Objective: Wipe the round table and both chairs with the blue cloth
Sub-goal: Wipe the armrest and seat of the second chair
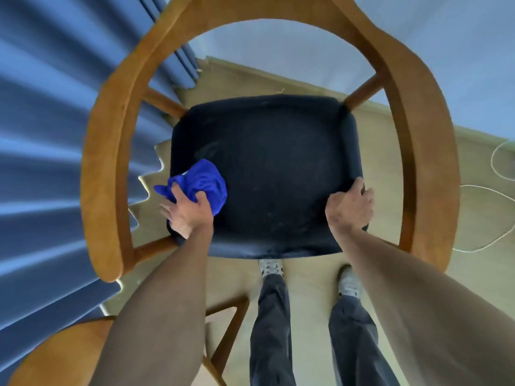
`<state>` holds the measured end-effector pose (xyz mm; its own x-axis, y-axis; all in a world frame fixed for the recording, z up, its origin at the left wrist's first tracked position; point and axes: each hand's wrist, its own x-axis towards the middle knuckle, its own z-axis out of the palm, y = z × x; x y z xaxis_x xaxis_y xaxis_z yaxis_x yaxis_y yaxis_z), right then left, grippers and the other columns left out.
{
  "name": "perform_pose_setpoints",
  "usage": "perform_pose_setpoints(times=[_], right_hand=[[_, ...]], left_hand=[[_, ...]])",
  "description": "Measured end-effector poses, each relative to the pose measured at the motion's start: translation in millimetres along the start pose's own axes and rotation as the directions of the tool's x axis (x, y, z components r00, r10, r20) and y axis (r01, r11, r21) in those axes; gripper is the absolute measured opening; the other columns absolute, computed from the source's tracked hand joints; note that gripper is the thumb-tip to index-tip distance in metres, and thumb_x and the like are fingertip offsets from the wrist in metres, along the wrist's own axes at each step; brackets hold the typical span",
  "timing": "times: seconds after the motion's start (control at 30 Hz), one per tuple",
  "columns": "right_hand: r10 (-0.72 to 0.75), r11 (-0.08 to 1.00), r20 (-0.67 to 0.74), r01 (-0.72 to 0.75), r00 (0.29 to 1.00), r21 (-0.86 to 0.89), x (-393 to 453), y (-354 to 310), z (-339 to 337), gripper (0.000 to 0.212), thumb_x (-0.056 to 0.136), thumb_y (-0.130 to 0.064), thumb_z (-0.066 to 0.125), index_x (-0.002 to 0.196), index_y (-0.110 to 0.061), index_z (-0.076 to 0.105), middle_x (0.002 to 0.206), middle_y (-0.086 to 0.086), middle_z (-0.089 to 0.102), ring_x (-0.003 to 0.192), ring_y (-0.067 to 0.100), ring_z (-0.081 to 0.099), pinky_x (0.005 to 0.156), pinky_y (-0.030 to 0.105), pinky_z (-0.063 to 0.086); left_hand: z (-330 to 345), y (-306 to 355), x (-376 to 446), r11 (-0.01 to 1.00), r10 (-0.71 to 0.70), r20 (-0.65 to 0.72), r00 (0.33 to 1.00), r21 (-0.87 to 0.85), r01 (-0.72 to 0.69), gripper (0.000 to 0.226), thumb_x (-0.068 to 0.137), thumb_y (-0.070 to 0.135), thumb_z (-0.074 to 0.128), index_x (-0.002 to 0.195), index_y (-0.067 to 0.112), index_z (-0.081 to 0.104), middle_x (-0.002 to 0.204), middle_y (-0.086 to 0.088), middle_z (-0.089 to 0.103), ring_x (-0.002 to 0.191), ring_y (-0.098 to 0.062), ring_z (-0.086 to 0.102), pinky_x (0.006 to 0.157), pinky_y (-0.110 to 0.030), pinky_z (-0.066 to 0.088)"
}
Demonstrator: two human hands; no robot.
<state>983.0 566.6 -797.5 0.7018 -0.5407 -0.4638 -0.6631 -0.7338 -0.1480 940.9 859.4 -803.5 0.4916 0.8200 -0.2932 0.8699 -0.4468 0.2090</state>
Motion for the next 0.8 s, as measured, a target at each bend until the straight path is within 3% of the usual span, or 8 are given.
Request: perform_pose_setpoints(times=[0.13,0.23,0.3,0.37,0.43,0.53,0.6,0.8], right_hand=[[0.189,0.982,0.082,-0.189,0.979,-0.009,8.2,23.0,26.6,0.051,0.103,-0.038,0.025,0.151,-0.021,0.027,0.149,0.02,0.036,0.132,0.041,0.039,0.109,0.054,0.034],[0.178,0.984,-0.047,-0.178,0.983,-0.008,0.1,32.7,48.1,0.05,0.105,-0.037,0.022,0.148,-0.017,0.033,0.151,0.016,0.036,0.13,0.039,0.038,0.107,0.053,0.038],[0.189,0.98,-0.122,-0.18,0.974,0.085,-4.4,29.8,49.2,0.047,0.105,-0.036,0.026,0.147,-0.016,0.033,0.138,0.018,0.048,0.124,0.037,0.045,0.105,0.052,0.041],[0.22,0.975,-0.164,-0.212,0.961,0.069,-1.3,26.2,47.1,0.043,0.104,-0.034,0.028,0.142,-0.016,0.037,0.13,0.018,0.053,0.118,0.036,0.05,0.099,0.051,0.044],[0.287,0.958,-0.154,-0.285,0.945,0.035,8.9,21.6,43.4,0.038,0.104,-0.029,0.029,0.135,-0.014,0.042,0.127,0.016,0.054,0.113,0.034,0.05,0.094,0.048,0.046],[0.41,0.911,-0.09,-0.405,0.907,0.074,29.7,22.1,37.9,0.03,0.103,-0.02,0.032,0.127,-0.011,0.047,0.124,0.011,0.054,0.112,0.03,0.05,0.09,0.043,0.045],[0.455,0.888,-0.089,-0.444,0.886,0.121,35.8,26.0,35.3,0.028,0.101,-0.018,0.035,0.126,-0.012,0.047,0.122,0.01,0.056,0.111,0.03,0.053,0.09,0.044,0.047],[0.326,0.934,-0.21,-0.28,0.922,0.221,43.7,10.7,31.1,0.029,0.101,-0.017,0.035,0.123,-0.009,0.053,0.119,0.014,0.061,0.11,0.034,0.055,0.095,0.047,0.044]], left_hand=[[8.1,4.2,12.6,0.983,0.17,0.035,0.985,0.059,-0.172,0.058,0.091,0.037,0.049,0.146,0.023,0.036,0.142,-0.021,0.036,0.125,-0.042,0.041,0.085,-0.05,0.048],[25.7,34.8,6.5,0.957,0.286,0.025,0.958,0.037,-0.287,0.055,0.092,0.033,0.049,0.144,0.021,0.041,0.14,-0.019,0.037,0.126,-0.038,0.039,0.081,-0.05,0.051],[33.1,63.5,3.5,0.926,0.375,0.023,0.927,0.031,-0.376,0.054,0.093,0.033,0.049,0.145,0.021,0.042,0.141,-0.018,0.037,0.126,-0.036,0.038,0.082,-0.048,0.05],[46.6,99.9,-4.2,0.87,0.489,0.051,0.871,0.039,-0.491,0.054,0.093,0.033,0.048,0.145,0.022,0.042,0.141,-0.017,0.037,0.126,-0.034,0.038,0.085,-0.046,0.048],[61.8,138.1,-22.0,0.786,0.61,0.114,0.784,0.033,-0.617,0.054,0.092,0.036,0.049,0.144,0.022,0.043,0.138,-0.015,0.039,0.124,-0.033,0.04,0.087,-0.043,0.047],[87.2,181.3,-72.3,0.553,0.809,0.238,0.538,0.004,-0.833,0.055,0.089,0.04,0.05,0.142,0.024,0.046,0.134,-0.013,0.042,0.118,-0.03,0.043,0.086,-0.043,0.047],[100.1,191.1,-103.8,0.427,0.863,0.3,0.406,-0.003,-0.904,0.054,0.087,0.043,0.05,0.138,0.026,0.048,0.131,-0.011,0.044,0.111,-0.028,0.044,0.085,-0.044,0.047],[107.1,195.2,-96.5,0.196,0.925,0.322,0.203,0.055,-0.979,0.053,0.087,0.043,0.055,0.137,0.025,0.049,0.127,-0.013,0.046,0.107,-0.029,0.047,0.079,-0.039,0.046]])
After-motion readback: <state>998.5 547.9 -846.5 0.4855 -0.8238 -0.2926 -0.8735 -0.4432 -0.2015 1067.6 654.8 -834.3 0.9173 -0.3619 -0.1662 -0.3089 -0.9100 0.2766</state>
